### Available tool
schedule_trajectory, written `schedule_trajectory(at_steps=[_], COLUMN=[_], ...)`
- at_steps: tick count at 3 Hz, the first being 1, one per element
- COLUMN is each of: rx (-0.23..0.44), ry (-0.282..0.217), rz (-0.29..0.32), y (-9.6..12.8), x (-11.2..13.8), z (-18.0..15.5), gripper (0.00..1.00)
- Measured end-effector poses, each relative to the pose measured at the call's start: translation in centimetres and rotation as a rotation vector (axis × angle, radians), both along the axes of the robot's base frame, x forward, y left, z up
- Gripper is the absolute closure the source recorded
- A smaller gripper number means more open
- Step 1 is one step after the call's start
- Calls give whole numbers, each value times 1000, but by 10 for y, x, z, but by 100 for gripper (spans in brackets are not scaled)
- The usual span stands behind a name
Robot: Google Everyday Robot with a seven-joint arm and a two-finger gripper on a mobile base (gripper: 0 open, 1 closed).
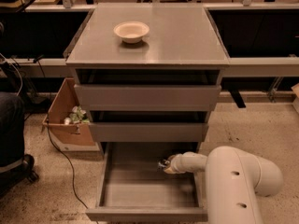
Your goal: Place redbull can into bottom drawer
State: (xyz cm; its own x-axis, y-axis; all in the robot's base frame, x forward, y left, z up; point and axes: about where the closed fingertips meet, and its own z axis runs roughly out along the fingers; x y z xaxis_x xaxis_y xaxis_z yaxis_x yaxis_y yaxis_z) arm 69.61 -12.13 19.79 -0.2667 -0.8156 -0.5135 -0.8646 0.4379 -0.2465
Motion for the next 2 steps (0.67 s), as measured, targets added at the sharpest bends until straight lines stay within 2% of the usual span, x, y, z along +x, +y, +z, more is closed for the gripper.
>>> schedule_trajectory(at_steps=[1,2], rx=[19,23], ry=[21,52], rz=[-20,-27], y=[-4,-7], x=[2,4], z=[-21,-38], gripper=[100,84])
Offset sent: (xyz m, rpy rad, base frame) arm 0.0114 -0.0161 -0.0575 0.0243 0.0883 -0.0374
